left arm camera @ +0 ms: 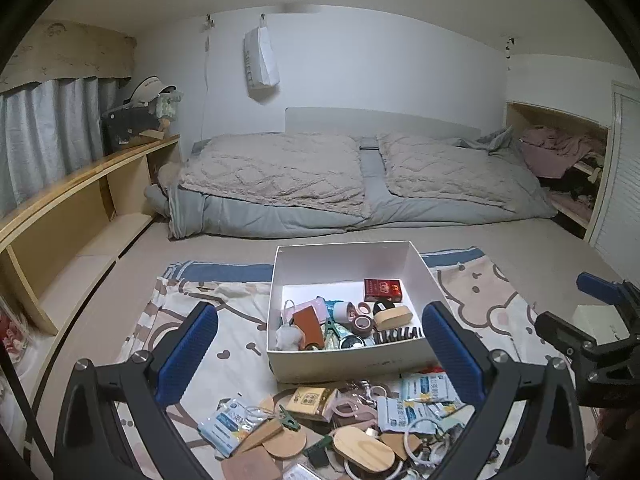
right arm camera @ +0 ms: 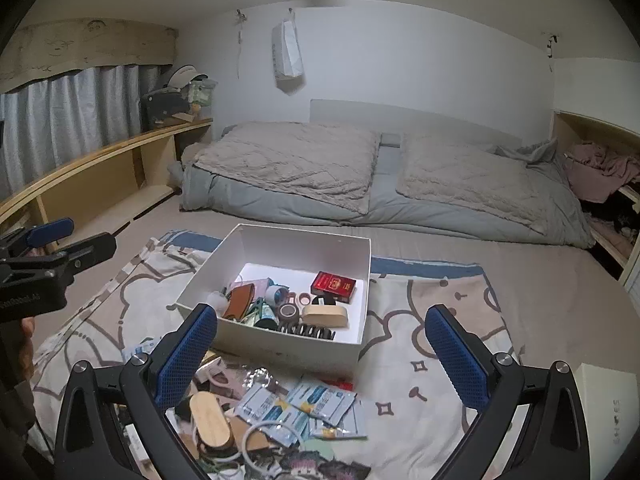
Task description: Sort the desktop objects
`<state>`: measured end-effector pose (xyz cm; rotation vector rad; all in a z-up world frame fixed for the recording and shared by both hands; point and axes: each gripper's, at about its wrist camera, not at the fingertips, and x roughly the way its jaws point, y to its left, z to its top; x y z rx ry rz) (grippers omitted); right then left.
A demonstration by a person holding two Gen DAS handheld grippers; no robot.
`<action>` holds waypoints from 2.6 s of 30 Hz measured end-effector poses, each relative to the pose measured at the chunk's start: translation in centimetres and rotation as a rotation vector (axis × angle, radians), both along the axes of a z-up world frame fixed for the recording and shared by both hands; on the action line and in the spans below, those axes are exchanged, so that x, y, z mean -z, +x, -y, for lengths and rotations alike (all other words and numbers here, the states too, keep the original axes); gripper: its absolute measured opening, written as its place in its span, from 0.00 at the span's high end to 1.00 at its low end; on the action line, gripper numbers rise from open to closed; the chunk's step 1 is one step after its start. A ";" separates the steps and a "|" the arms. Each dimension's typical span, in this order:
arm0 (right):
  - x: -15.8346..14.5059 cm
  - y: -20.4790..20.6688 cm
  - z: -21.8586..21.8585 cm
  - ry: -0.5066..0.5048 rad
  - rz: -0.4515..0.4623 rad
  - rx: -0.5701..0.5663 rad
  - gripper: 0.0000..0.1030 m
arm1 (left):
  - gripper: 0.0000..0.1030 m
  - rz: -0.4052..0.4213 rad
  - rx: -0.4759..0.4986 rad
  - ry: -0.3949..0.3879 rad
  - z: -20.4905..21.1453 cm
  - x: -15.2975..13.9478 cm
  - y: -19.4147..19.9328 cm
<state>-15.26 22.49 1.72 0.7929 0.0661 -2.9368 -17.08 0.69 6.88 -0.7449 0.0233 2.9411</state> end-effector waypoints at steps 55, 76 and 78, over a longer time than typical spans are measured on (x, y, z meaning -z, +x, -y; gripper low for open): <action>0.2 9.0 1.7 0.062 -0.069 0.015 0.00 | 0.00 0.009 -0.012 -0.087 -1.1 1.9 9.4; 0.2 8.9 1.9 0.071 -0.058 0.006 0.00 | 0.00 0.014 -0.017 -0.088 -0.8 2.0 9.3; 0.2 8.8 1.9 0.073 -0.057 0.006 0.00 | 0.00 0.014 -0.017 -0.089 -0.8 2.0 9.3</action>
